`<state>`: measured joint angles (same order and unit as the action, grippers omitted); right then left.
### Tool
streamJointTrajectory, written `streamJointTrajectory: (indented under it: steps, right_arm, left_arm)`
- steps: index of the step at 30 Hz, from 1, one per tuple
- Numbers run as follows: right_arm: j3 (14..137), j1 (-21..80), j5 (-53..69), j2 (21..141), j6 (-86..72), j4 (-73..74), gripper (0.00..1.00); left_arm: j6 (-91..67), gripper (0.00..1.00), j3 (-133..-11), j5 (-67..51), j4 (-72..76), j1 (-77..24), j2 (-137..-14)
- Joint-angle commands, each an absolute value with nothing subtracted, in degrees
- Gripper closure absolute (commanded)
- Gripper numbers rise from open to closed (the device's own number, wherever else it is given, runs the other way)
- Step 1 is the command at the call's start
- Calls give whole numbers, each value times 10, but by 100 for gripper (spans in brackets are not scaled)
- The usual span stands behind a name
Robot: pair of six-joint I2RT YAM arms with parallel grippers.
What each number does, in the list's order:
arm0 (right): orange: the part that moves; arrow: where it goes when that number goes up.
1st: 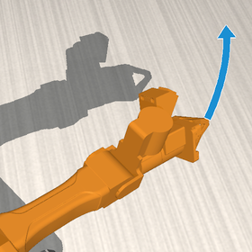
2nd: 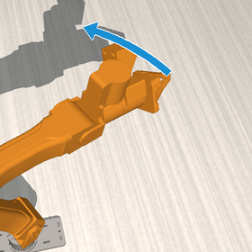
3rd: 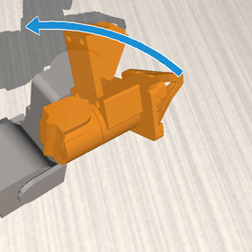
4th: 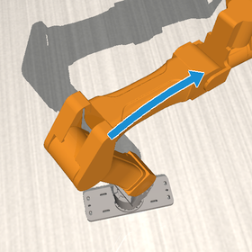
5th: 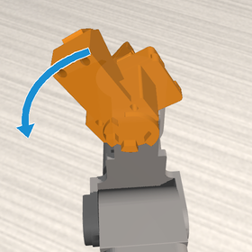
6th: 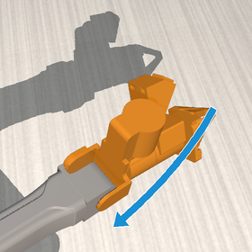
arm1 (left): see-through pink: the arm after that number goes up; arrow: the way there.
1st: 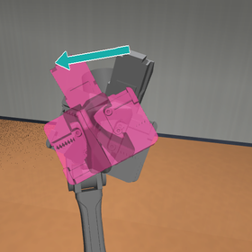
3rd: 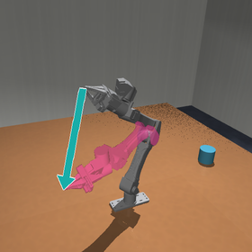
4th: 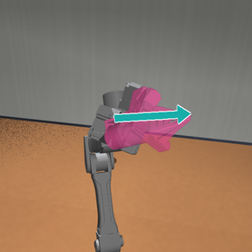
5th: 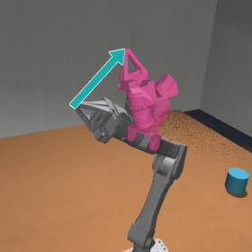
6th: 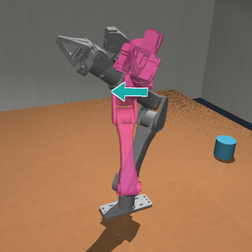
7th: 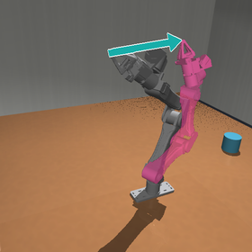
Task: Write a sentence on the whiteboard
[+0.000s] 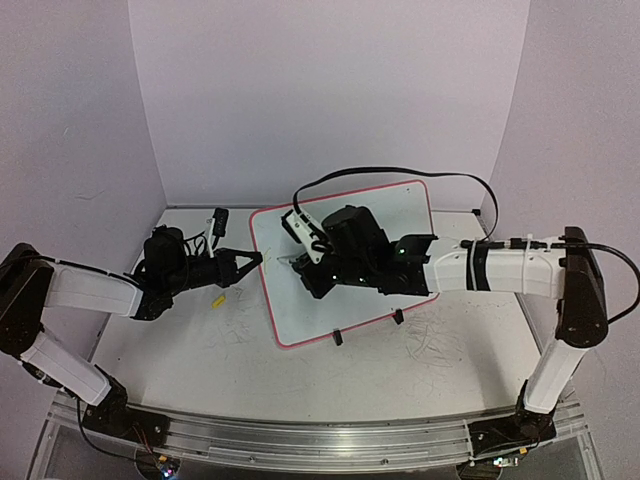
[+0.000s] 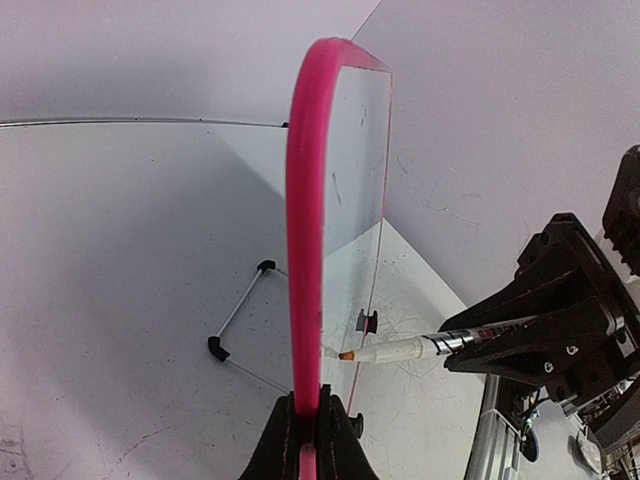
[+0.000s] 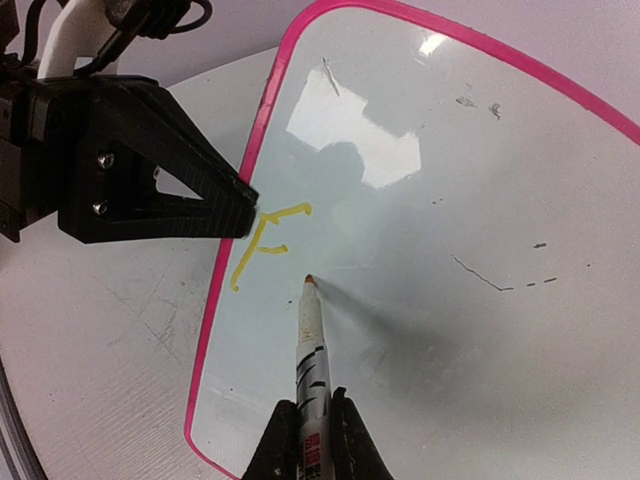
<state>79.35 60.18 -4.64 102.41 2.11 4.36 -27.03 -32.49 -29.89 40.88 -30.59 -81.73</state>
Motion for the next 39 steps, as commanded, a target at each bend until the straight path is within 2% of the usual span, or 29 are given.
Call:
streamJointTrajectory:
  steps: [1,39]
  right_arm:
    - [822,604,-54,1035,16,34,100]
    - [822,606,-24,1053,17,77,100]
  left_arm:
    - [-260,100,-334,-308,417,-306,-800]
    - [-258,100,-334,-309,415,-306,-800]
